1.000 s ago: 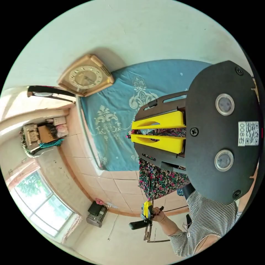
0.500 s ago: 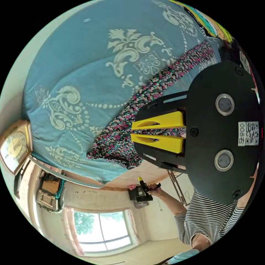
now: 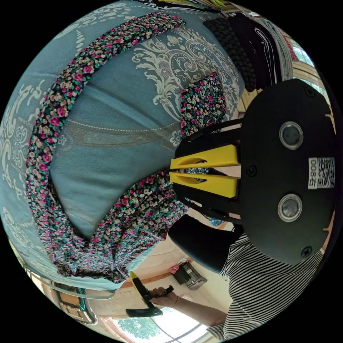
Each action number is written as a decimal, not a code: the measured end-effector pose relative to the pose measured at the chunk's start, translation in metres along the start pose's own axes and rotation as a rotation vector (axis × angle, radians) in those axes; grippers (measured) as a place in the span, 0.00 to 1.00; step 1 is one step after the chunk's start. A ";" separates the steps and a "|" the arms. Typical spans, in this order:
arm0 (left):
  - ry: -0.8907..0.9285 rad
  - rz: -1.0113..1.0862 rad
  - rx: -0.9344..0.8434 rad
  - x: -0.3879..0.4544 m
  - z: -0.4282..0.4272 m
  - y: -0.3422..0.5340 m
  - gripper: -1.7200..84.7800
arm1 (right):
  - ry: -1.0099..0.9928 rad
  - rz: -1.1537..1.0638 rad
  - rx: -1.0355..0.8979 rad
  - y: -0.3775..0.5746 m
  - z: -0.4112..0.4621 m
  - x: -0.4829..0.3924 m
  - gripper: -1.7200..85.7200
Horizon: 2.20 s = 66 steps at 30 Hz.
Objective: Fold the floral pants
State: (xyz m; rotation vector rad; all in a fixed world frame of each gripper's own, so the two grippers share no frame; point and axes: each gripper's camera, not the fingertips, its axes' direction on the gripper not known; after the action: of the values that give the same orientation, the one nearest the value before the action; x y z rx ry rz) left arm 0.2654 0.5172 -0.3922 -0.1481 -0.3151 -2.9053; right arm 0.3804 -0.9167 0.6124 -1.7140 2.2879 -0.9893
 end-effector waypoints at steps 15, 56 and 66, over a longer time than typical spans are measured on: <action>0.064 0.008 0.293 0.012 0.122 0.047 0.04 | 0.404 -0.223 0.524 0.214 0.083 -0.022 0.02; -0.359 1.076 -0.142 0.595 0.418 -0.028 0.03 | -0.183 0.605 0.774 0.741 0.071 0.392 0.03; -0.179 1.068 -0.010 0.638 0.368 -0.001 0.02 | -0.533 0.600 1.003 0.891 0.067 0.415 0.02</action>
State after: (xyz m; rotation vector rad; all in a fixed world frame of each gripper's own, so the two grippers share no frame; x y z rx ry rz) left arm -0.3265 0.4718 0.0437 -0.4244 -0.1647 -1.8369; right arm -0.4630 -1.1845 0.1790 -0.6884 1.3867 -1.0655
